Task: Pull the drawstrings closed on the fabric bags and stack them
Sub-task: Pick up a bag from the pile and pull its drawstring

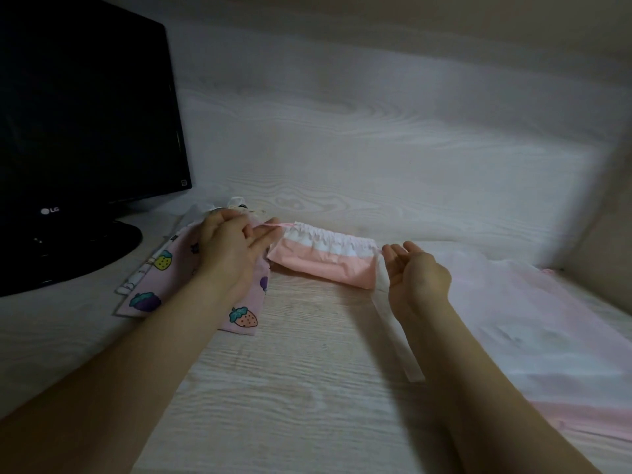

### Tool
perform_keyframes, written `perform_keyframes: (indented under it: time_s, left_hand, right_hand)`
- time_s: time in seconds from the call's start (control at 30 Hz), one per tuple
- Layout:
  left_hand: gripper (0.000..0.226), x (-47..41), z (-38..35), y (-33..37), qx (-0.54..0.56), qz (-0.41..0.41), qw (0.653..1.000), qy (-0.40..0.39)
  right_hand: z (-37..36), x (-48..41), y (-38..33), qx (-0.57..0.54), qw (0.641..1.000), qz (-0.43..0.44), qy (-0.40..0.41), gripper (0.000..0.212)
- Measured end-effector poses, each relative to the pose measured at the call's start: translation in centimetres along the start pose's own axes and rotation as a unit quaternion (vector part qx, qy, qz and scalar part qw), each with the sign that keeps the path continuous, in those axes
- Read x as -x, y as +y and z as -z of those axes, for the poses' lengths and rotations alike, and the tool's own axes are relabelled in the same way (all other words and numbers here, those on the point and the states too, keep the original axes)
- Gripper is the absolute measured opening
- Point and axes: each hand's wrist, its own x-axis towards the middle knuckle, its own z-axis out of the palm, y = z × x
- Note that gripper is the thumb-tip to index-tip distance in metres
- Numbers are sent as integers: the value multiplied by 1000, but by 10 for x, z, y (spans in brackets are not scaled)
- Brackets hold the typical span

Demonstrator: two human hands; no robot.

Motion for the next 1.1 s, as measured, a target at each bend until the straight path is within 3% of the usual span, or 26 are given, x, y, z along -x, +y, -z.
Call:
perform_keyframes:
  time_s: [0.1, 0.17, 0.27, 0.33, 0.43, 0.57, 0.7, 0.77, 0.83, 0.9, 1.0, 1.1]
  left_hand:
    - [24, -2, 1, 0, 19, 41, 999, -18]
    - [30, -5, 2, -1, 28, 54, 998, -28]
    - [31, -8, 2, -1, 35, 59, 997, -27]
    - [26, -9, 2, -2, -12, 35, 999, -15]
    - [23, -11, 6, -11, -187, -87, 978, -16]
    - [21, -9, 15, -17, -391, -291, 867, -98]
    - [13, 1, 15, -20, -534, -384, 738, -152]
    - [14, 2, 17, -21, -561, -398, 705, -173]
    - [13, -2, 21, -22, -590, -410, 670, -184]
    - [13, -8, 25, -20, -632, -410, 633, -178]
    - [22, -14, 29, -18, -685, -398, 590, -156]
    - [28, -7, 24, -14, -707, -395, 572, -131]
  right_hand:
    - [1, -2, 8, 103, 993, 51, -2, 34]
    - [3, -2, 12, 264, 952, 156, -14, 37]
    - [8, -1, 12, 518, 804, 289, -31, 43]
    - [10, -2, 15, 620, 718, 310, -67, 46]
    - [12, -5, 20, 700, 631, 317, -108, 46]
    - [15, -10, 14, 740, 562, 347, -127, 35]
    - [16, -11, 14, 741, 520, 401, -135, 30]
    - [16, -13, 17, 722, 532, 421, -137, 29]
    - [12, -12, 16, 682, 586, 414, -143, 30]
    - [9, -10, 14, 650, 617, 420, -146, 35]
    - [7, -9, 11, 666, 612, 406, -130, 40]
    - [12, -14, 11, 731, 581, 343, -98, 41]
